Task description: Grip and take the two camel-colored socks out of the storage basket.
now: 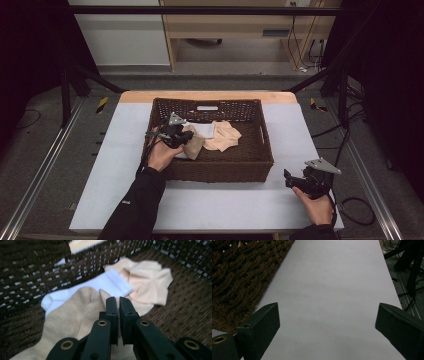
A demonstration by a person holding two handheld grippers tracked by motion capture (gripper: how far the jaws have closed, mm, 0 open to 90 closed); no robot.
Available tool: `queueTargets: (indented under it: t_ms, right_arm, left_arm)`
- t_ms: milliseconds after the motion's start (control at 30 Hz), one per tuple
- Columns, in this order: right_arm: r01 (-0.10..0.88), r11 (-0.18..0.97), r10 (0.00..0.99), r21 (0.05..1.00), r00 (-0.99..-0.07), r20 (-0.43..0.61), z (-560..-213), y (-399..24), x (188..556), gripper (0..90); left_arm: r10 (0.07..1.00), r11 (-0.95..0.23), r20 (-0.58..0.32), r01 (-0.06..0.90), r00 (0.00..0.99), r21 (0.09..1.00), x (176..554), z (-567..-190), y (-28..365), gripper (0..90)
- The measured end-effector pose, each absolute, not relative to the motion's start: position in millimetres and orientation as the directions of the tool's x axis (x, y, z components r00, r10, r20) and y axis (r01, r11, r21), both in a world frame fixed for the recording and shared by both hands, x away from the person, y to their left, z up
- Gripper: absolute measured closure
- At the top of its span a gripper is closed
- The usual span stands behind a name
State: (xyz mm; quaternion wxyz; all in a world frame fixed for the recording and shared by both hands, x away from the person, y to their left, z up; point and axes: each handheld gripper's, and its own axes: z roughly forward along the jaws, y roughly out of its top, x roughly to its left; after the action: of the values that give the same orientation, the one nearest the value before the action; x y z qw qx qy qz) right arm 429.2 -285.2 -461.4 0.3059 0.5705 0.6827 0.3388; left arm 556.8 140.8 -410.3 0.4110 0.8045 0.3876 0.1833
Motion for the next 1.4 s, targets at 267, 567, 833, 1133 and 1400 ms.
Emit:
queueTargets:
  t_ms: [267,567,833,1133,1400]
  right_arm:
    - [0.572,0.117,0.987,0.812,-0.158,-0.03,-462.1,-286.6,430.0,6.0]
    - [0.568,0.12,0.987,0.814,-0.157,-0.035,-461.6,-287.0,429.6,6.0]
    - [0.567,0.114,0.988,0.816,-0.153,-0.032,-460.9,-287.0,429.4,6.0]
    - [0.568,0.114,0.988,0.815,-0.151,-0.033,-461.1,-287.0,429.7,6.0]
    - [0.56,0.113,0.988,0.821,-0.149,-0.034,-460.1,-287.6,428.8,6.0]
  left_arm:
    - [0.774,-0.257,-0.081,0.428,0.628,0.866,554.5,-398.8,147.0,86.3]
    - [0.78,-0.166,-0.08,0.329,0.621,0.929,546.1,-363.6,153.1,86.3]
    - [0.753,-0.13,-0.073,0.256,0.654,0.958,523.3,-333.7,151.3,86.3]
    - [0.718,-0.082,-0.089,0.211,0.691,0.974,495.6,-313.6,156.9,86.4]
    - [0.675,-0.07,-0.084,0.177,0.733,0.982,460.8,-298.3,163.4,86.4]
